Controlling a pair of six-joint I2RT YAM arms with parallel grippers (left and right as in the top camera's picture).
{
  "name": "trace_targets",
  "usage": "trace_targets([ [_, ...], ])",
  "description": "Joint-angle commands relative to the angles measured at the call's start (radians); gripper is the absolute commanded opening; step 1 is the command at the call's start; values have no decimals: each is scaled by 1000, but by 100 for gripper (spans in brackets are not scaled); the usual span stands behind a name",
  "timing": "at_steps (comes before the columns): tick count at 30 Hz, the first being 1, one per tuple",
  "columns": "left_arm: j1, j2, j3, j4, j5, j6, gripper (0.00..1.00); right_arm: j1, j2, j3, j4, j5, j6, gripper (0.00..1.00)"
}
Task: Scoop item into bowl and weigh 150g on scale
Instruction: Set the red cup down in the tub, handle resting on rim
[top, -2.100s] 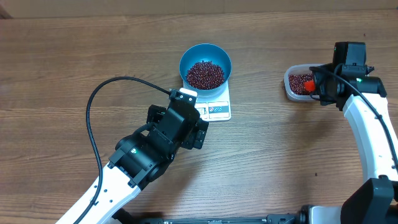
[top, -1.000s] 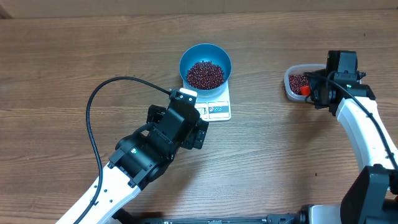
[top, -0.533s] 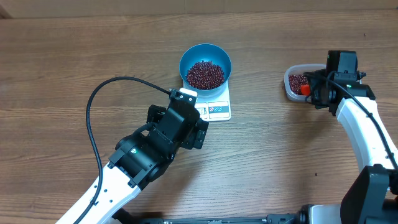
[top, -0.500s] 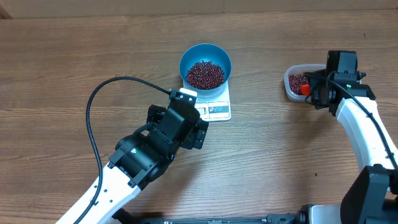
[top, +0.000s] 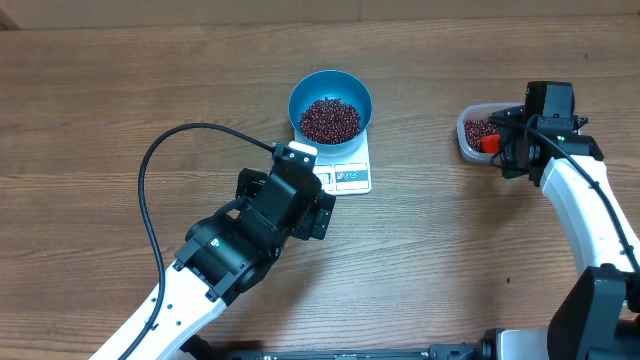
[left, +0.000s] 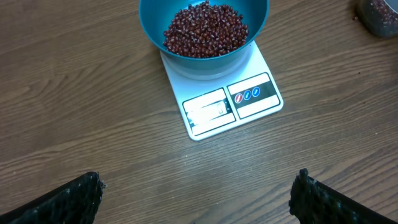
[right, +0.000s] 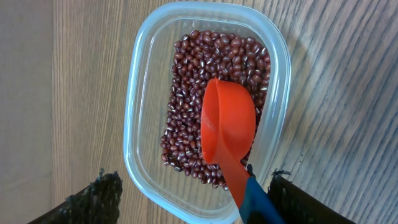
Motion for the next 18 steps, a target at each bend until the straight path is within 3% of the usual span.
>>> trace_targets([
  [1,10,3,-4,0,-3,8,99,-3,2,-5,3,8,0,75],
  [7,10,3,-4,0,-3,8,99,-3,2,-5,2,22,-19,76],
  [14,10,3,-4,0,-3,8,99,-3,2,-5,-16,64,-137,96],
  [18,10,3,-4,0,-4,8,99,-3,2,-4,-53,76,-141,100],
])
